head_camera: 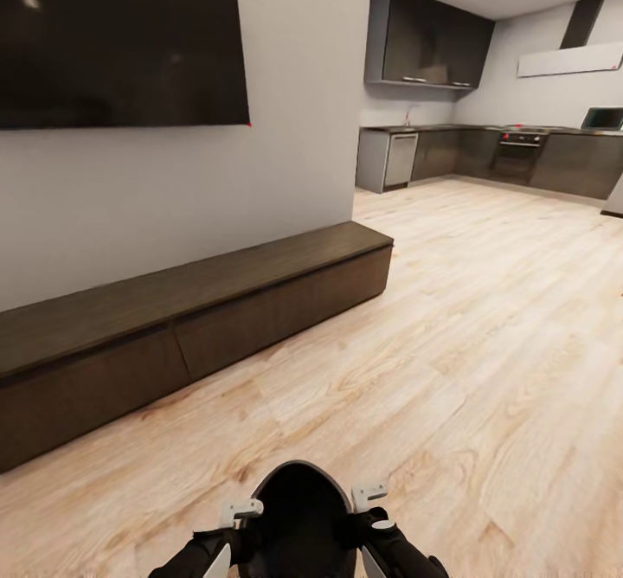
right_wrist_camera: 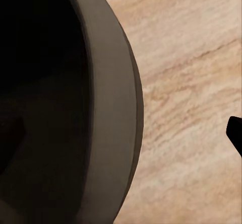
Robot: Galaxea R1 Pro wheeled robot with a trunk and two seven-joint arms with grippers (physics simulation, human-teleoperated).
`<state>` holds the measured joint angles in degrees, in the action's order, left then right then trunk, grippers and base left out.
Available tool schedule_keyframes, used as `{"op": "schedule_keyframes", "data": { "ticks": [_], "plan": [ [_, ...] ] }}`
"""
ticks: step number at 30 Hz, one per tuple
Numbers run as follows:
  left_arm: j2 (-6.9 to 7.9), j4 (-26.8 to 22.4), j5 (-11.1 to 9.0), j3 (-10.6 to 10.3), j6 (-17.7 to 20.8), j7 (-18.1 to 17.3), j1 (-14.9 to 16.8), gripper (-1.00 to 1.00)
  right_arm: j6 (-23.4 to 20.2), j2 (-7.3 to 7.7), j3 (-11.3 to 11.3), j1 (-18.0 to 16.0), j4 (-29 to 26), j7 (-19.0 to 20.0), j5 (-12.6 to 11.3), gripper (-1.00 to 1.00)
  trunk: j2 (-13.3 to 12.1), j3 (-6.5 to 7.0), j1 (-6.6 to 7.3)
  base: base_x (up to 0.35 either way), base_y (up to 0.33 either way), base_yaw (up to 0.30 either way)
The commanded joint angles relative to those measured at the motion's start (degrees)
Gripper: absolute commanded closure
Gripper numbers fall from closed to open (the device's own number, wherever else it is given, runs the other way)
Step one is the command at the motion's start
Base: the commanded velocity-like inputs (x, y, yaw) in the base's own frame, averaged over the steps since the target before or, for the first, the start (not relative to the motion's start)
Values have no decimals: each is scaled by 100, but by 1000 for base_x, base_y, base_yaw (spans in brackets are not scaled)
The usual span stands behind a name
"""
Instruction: Place each of the two pumpkins and all three candles from the living room inside a cabinet in the living room (use any cabinet), then make sure every cabinet is closed, and position the cauldron so it is next to a table in the living room.
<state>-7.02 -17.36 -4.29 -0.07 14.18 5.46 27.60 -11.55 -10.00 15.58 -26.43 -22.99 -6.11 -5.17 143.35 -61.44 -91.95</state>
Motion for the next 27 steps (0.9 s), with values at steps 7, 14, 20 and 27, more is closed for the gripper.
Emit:
{"op": "schedule_keyframes", "data": {
  "ticks": [7, 14, 20, 27],
  "plan": [
    [-1, -13, -46, -2, 33, 26, -1, -100, -23, 0, 33, -3, -5, -48, -54, -100, 12, -161, -17, 0, 0, 0],
    [-1, -13, -46, -2, 33, 26, -1, -100, -23, 0, 33, -3, -4, -48, -54, -100, 16, -227, -24, 0, 0, 0],
    [-1, -13, -46, -2, 31, 26, -1, -100, -23, 0, 33, -3, -8, -48, -54, -100, 16, -227, -24, 0, 0, 0],
    [-1, -13, -45, -3, 31, 26, -1, -100, -23, 0, 33, -3, -10, -48, -54, -100, 16, -227, -24, 0, 0, 0]
  ]
}}
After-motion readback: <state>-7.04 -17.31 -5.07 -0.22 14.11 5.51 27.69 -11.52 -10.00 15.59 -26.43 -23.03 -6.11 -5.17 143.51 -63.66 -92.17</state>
